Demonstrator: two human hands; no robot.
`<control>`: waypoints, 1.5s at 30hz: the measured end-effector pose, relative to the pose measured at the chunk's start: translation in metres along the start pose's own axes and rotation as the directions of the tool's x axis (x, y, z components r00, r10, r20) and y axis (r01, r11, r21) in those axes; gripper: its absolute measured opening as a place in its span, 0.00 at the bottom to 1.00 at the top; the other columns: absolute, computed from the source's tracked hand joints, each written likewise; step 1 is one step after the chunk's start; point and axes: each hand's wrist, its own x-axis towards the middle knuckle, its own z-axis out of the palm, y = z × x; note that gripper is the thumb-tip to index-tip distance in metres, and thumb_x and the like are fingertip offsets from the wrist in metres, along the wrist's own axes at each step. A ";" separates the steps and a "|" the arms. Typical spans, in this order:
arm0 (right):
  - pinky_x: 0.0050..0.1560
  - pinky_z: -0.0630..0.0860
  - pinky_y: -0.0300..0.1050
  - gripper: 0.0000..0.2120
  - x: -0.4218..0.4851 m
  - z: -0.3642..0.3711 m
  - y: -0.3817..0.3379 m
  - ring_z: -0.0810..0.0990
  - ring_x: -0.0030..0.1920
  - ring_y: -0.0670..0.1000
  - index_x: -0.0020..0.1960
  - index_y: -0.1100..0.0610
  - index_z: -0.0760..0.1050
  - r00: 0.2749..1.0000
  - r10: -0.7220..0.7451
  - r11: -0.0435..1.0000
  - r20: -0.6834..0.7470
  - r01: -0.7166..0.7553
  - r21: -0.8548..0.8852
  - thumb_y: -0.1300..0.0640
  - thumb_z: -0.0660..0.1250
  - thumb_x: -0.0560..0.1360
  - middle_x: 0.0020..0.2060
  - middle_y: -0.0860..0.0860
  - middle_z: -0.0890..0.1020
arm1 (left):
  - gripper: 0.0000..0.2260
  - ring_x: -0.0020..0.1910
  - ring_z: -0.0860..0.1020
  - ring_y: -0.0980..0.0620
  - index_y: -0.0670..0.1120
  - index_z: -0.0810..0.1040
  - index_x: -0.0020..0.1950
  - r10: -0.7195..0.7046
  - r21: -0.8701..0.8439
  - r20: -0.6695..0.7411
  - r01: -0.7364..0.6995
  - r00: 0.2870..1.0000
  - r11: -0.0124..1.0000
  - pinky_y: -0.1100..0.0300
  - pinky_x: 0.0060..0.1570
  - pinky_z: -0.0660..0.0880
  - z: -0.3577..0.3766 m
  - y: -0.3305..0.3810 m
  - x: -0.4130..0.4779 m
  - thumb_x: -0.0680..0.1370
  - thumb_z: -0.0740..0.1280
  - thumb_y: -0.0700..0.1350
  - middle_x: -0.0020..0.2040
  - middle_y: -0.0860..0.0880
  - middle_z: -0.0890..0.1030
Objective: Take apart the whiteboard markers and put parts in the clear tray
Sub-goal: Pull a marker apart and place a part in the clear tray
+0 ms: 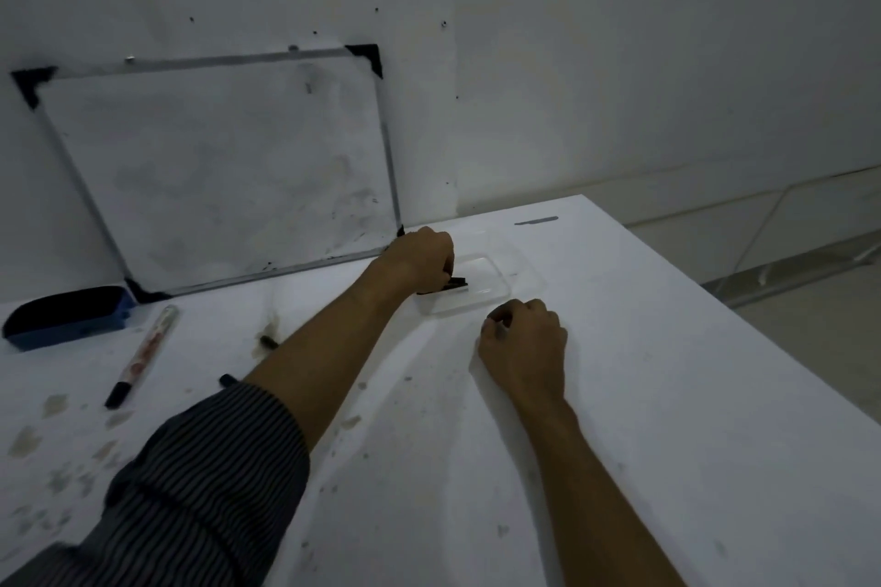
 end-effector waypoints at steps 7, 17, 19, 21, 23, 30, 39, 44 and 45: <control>0.53 0.68 0.49 0.08 -0.001 -0.008 -0.005 0.79 0.50 0.53 0.48 0.50 0.83 0.996 -0.014 0.999 0.084 0.017 -0.028 0.50 0.67 0.76 0.46 0.49 0.82 | 0.11 0.53 0.83 0.48 0.42 0.85 0.59 0.017 -0.194 -0.116 -0.039 0.993 0.980 0.57 0.54 0.79 -0.020 -0.009 -0.032 0.81 0.68 0.45 0.56 0.46 0.86; 0.48 0.75 0.38 0.08 -0.046 -0.019 -0.053 0.81 0.48 0.42 0.53 0.48 0.83 0.852 -0.219 0.956 0.475 0.089 0.281 0.47 0.68 0.79 0.48 0.43 0.86 | 0.10 0.50 0.81 0.59 0.50 0.84 0.59 -0.085 -0.431 -0.262 -0.037 0.961 0.902 0.67 0.50 0.74 -0.022 -0.066 -0.208 0.82 0.68 0.51 0.53 0.55 0.84; 0.47 0.76 0.37 0.07 -0.057 -0.011 -0.073 0.81 0.48 0.41 0.53 0.46 0.82 0.797 -0.290 0.943 0.530 0.142 0.302 0.46 0.68 0.79 0.48 0.42 0.85 | 0.09 0.49 0.82 0.58 0.50 0.84 0.59 -0.144 -0.456 -0.260 0.010 0.955 0.890 0.68 0.49 0.74 -0.012 -0.083 -0.240 0.81 0.68 0.50 0.54 0.54 0.84; 0.44 0.75 0.35 0.07 -0.063 -0.002 -0.094 0.80 0.46 0.40 0.53 0.47 0.82 0.765 -0.348 0.929 0.542 0.203 0.310 0.47 0.68 0.78 0.47 0.43 0.85 | 0.09 0.53 0.80 0.55 0.50 0.83 0.60 -0.189 -0.463 -0.258 0.051 0.947 0.885 0.67 0.51 0.75 0.003 -0.101 -0.265 0.81 0.69 0.49 0.55 0.53 0.83; 0.40 0.73 0.33 0.08 -0.068 0.010 -0.114 0.80 0.43 0.40 0.55 0.48 0.82 0.760 -0.383 0.917 0.524 0.246 0.313 0.48 0.69 0.78 0.46 0.43 0.84 | 0.10 0.57 0.77 0.53 0.52 0.83 0.61 -0.204 -0.450 -0.272 0.062 0.940 0.891 0.64 0.55 0.74 0.018 -0.115 -0.286 0.81 0.68 0.49 0.57 0.53 0.83; 0.51 0.76 0.41 0.16 -0.068 0.062 -0.160 0.82 0.51 0.50 0.61 0.53 0.81 0.811 -0.373 0.927 0.450 0.315 0.202 0.48 0.72 0.76 0.52 0.50 0.83 | 0.16 0.71 0.66 0.54 0.61 0.76 0.69 -0.072 -0.220 -0.397 -0.019 0.915 0.975 0.55 0.66 0.61 0.070 -0.103 -0.307 0.81 0.62 0.56 0.71 0.60 0.75; 0.42 0.73 0.32 0.11 -0.077 0.073 -0.141 0.80 0.43 0.45 0.53 0.55 0.81 0.917 -0.267 0.935 0.297 0.171 0.311 0.48 0.71 0.78 0.47 0.49 0.83 | 0.12 0.71 0.69 0.50 0.56 0.81 0.63 0.005 -0.199 -0.519 -0.127 0.855 0.972 0.52 0.68 0.61 0.077 -0.104 -0.286 0.82 0.64 0.54 0.63 0.58 0.82; 0.43 0.79 0.35 0.10 -0.088 0.043 -0.126 0.81 0.38 0.40 0.55 0.57 0.82 0.954 -0.160 0.747 0.253 -0.050 0.663 0.51 0.70 0.79 0.45 0.47 0.87 | 0.12 0.67 0.75 0.44 0.48 0.83 0.62 -0.005 -0.092 -0.773 -0.104 0.635 0.990 0.48 0.64 0.69 0.064 -0.102 -0.288 0.82 0.65 0.50 0.60 0.50 0.84; 0.40 0.78 0.34 0.10 -0.090 0.038 -0.124 0.79 0.35 0.41 0.56 0.58 0.82 0.945 -0.159 0.692 0.287 -0.101 0.715 0.53 0.70 0.79 0.45 0.49 0.87 | 0.12 0.67 0.76 0.44 0.47 0.83 0.62 -0.010 -0.079 -0.819 -0.096 0.574 0.992 0.48 0.64 0.70 0.061 -0.103 -0.290 0.82 0.66 0.50 0.60 0.50 0.85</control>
